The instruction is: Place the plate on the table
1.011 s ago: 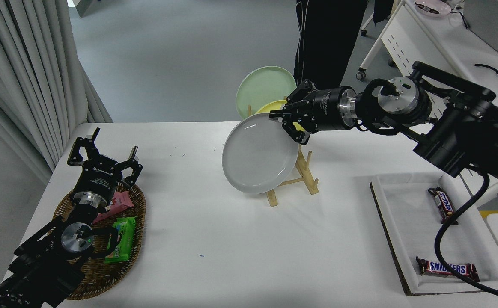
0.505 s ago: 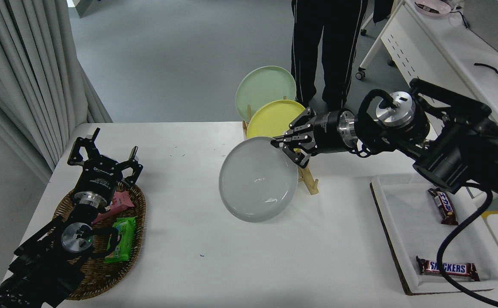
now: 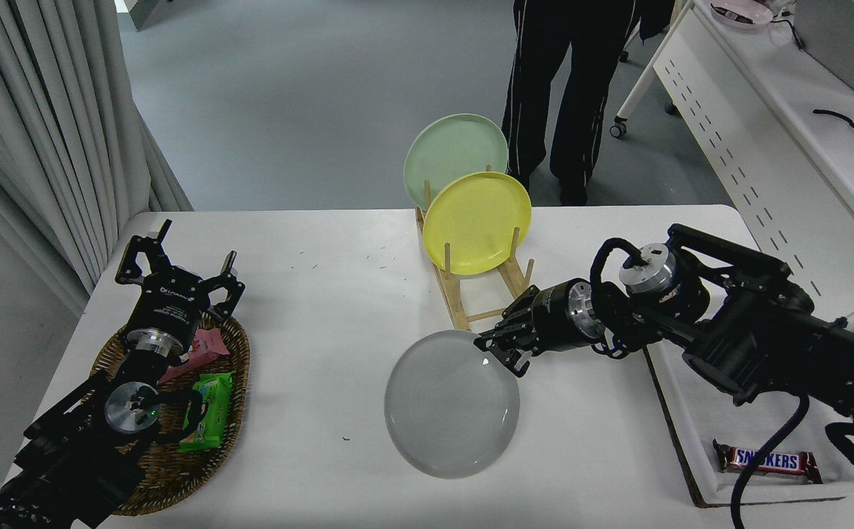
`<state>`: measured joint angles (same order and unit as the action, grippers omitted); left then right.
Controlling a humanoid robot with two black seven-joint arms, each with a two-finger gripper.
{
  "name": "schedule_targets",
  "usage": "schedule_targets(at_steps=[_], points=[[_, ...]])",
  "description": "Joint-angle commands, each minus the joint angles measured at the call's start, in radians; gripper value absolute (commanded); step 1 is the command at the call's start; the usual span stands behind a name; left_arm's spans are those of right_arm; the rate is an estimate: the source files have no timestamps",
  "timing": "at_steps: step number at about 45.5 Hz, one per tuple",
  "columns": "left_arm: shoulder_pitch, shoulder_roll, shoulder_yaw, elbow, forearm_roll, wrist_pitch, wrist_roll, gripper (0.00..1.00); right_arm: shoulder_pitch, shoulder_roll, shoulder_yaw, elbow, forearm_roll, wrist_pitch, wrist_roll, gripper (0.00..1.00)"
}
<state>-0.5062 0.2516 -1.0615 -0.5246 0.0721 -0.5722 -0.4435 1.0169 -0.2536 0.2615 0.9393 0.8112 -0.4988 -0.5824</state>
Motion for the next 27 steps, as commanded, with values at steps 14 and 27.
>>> schedule_targets(at_steps=[14, 27], points=[[0.0, 0.0, 0.0, 0.0, 0.0, 0.0, 0.0, 1.0, -0.066, 0.103, 0.076, -0.092, 0.02, -0.076, -0.004, 0.0], [0.0, 0.0, 0.0, 0.0, 0.0, 0.0, 0.0, 1.0, -0.084, 0.103, 0.079, -0.117, 0.013, -0.092, -0.017, 0.0]])
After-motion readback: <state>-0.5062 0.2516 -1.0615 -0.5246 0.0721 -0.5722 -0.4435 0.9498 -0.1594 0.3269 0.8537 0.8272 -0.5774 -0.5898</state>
